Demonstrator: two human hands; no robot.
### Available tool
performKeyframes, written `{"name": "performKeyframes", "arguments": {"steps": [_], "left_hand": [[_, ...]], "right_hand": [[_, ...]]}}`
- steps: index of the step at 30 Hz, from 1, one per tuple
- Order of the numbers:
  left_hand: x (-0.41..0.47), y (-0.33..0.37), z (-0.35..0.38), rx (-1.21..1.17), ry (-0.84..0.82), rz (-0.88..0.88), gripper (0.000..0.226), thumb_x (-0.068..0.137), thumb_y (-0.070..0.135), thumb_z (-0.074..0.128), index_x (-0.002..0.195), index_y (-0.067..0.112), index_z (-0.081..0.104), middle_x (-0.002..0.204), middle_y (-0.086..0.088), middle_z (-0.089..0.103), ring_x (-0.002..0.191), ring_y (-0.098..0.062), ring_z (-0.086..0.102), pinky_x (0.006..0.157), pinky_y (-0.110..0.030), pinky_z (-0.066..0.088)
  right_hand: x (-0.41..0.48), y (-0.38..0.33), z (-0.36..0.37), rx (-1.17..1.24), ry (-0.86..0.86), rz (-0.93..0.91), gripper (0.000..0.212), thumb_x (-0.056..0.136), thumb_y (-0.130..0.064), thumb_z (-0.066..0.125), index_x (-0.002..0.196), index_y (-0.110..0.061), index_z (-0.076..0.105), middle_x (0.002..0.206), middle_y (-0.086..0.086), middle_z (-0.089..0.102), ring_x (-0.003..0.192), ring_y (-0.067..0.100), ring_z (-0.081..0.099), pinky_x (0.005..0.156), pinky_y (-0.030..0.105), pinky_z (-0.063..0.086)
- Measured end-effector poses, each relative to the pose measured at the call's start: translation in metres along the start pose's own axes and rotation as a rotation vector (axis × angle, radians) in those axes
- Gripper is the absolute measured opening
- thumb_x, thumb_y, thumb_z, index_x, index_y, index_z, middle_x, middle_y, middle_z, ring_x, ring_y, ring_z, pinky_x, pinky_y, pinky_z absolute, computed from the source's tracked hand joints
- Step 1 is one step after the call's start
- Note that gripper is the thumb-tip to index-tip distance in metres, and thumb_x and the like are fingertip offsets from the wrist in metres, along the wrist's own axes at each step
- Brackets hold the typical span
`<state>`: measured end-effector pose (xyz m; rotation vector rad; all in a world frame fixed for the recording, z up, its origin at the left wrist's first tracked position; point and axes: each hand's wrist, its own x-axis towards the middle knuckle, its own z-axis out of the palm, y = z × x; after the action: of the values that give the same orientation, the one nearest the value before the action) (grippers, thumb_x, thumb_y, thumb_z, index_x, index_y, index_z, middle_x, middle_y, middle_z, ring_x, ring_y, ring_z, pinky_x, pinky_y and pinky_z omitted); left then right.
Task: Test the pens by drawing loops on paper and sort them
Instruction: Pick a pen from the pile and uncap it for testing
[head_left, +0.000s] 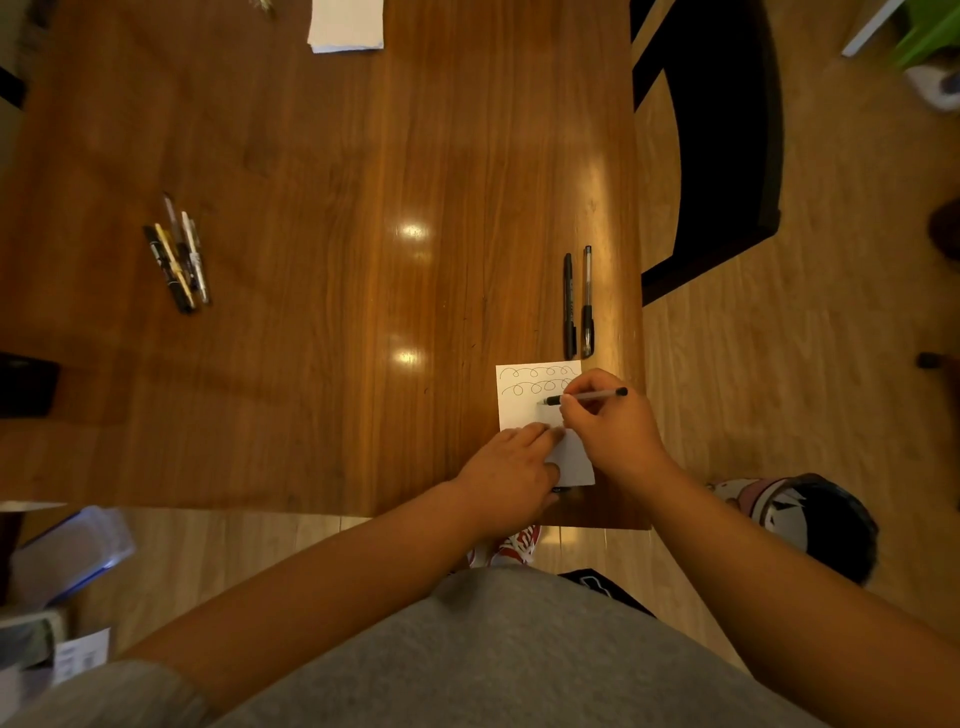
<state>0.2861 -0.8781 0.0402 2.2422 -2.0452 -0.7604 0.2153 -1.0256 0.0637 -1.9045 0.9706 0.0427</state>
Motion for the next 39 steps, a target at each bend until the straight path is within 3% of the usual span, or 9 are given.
{"name": "performKeyframes", "arguments": {"steps": [7,11,16,21,29,39], "left_hand": [[0.004,-0.001,-0.004,0.011,0.029,0.014,0.042,0.097,0.043,0.047,0.126,0.014,0.059,0.157,-0.011,0.024,0.132,-0.029,0.035,0.095,-0.042,0.044],[0.006,0.0,-0.002,0.024,-0.001,0.004,0.043,0.098,0.043,0.044,0.128,0.015,0.056,0.158,-0.011,0.022,0.136,-0.032,0.03,0.1,-0.044,0.04],[0.008,0.002,0.0,0.016,0.018,0.01,0.043,0.099,0.044,0.042,0.126,0.014,0.058,0.157,-0.013,0.025,0.136,-0.032,0.03,0.106,-0.046,0.033],[0.007,0.001,0.005,-0.02,0.044,-0.003,0.042,0.098,0.045,0.045,0.122,0.014,0.061,0.157,-0.012,0.026,0.139,-0.031,0.027,0.111,-0.045,0.029],[0.007,0.0,-0.001,-0.02,0.036,0.005,0.039,0.098,0.044,0.046,0.12,0.015,0.06,0.158,-0.008,0.021,0.134,-0.028,0.033,0.099,-0.042,0.039],[0.011,0.001,0.001,0.015,-0.002,0.003,0.042,0.098,0.045,0.044,0.125,0.016,0.059,0.159,-0.008,0.022,0.138,-0.03,0.027,0.105,-0.045,0.034]], "right_hand": [[0.001,0.005,-0.007,0.012,0.033,-0.002,0.005,0.093,-0.02,0.063,0.094,-0.024,0.059,0.103,-0.006,0.062,0.09,0.012,0.058,0.069,0.023,0.052],[0.002,0.011,-0.011,0.013,0.047,0.023,0.003,0.093,-0.021,0.063,0.095,-0.022,0.062,0.103,-0.001,0.067,0.09,0.017,0.063,0.068,0.025,0.054],[-0.001,0.015,-0.015,-0.006,0.077,0.02,0.007,0.092,-0.02,0.063,0.091,-0.027,0.062,0.084,-0.011,0.063,0.077,0.009,0.062,0.058,0.016,0.045],[-0.006,0.018,-0.017,-0.004,0.072,0.017,0.01,0.092,-0.021,0.063,0.088,-0.029,0.06,0.083,-0.017,0.061,0.076,0.005,0.061,0.057,0.013,0.043],[-0.008,0.017,-0.012,0.009,0.052,-0.016,0.008,0.092,-0.02,0.064,0.089,-0.027,0.061,0.083,-0.016,0.062,0.077,0.004,0.061,0.06,0.014,0.043],[0.001,0.02,-0.014,0.029,0.106,0.004,0.004,0.093,-0.022,0.063,0.092,-0.026,0.062,0.085,-0.014,0.064,0.077,0.007,0.063,0.058,0.017,0.048]]}}
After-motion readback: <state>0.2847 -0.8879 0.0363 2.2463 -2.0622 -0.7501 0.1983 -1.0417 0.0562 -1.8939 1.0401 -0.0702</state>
